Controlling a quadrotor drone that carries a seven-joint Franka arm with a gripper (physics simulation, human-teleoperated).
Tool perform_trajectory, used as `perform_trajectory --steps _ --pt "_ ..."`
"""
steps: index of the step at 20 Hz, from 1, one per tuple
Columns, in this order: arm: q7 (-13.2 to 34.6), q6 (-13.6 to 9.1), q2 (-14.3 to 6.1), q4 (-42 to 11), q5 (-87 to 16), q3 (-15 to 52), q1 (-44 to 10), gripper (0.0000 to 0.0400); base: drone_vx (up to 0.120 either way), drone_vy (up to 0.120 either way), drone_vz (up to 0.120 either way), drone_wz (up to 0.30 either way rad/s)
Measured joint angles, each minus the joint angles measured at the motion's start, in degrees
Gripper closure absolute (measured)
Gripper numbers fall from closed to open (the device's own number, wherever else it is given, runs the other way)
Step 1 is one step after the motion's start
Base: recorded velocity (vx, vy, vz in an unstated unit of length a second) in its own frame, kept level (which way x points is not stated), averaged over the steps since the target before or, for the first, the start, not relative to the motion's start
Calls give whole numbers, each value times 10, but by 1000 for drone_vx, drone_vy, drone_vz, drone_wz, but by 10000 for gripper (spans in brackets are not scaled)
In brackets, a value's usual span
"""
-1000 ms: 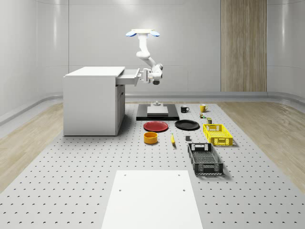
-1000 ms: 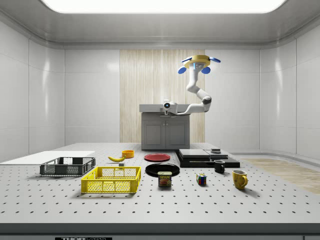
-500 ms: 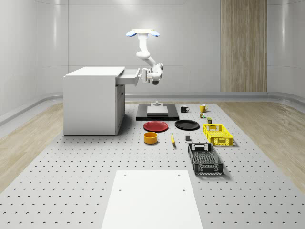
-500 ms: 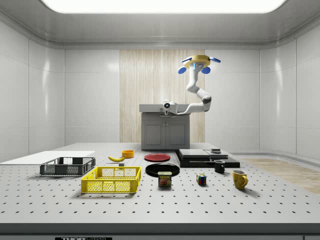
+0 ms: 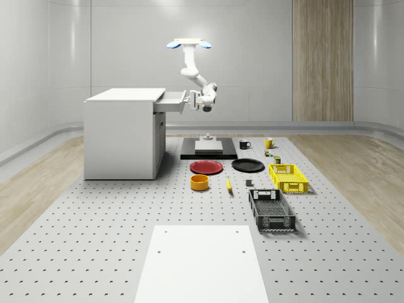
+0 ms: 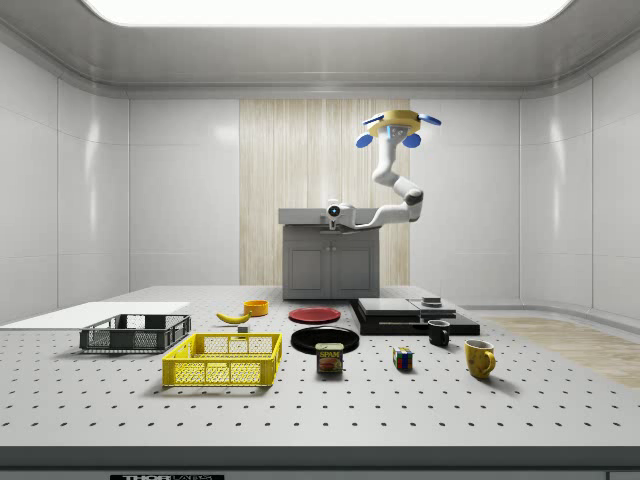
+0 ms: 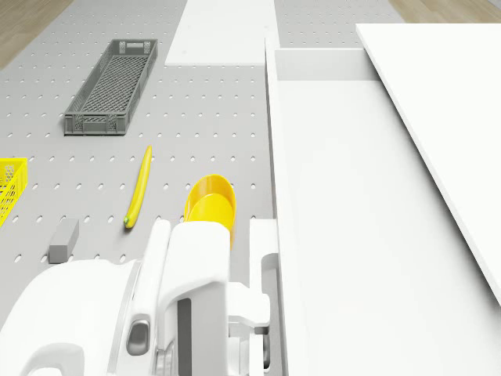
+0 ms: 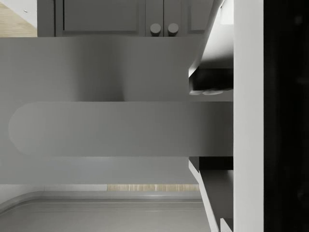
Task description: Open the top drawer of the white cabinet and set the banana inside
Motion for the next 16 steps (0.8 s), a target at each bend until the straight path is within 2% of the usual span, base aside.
perform_trajectory --steps 6,7,8,11,12,14,16 --pt "6 -26 -13 24 -28 -29 6 270 0 0 0 0" --pt "32 -31 -19 32 -37 -31 8 240 0 0 0 0" --pt "7 -27 -26 32 -49 -40 15 234 0 0 0 0" --pt "12 -42 -32 46 -60 -56 19 266 0 0 0 0" --pt "17 -48 -35 53 -65 -60 20 249 0 0 0 0" --pt "27 -57 -41 64 -74 -67 24 151 0 100 0 0" --pt "35 -63 -48 73 -82 -73 29 92 0 120 0 0"
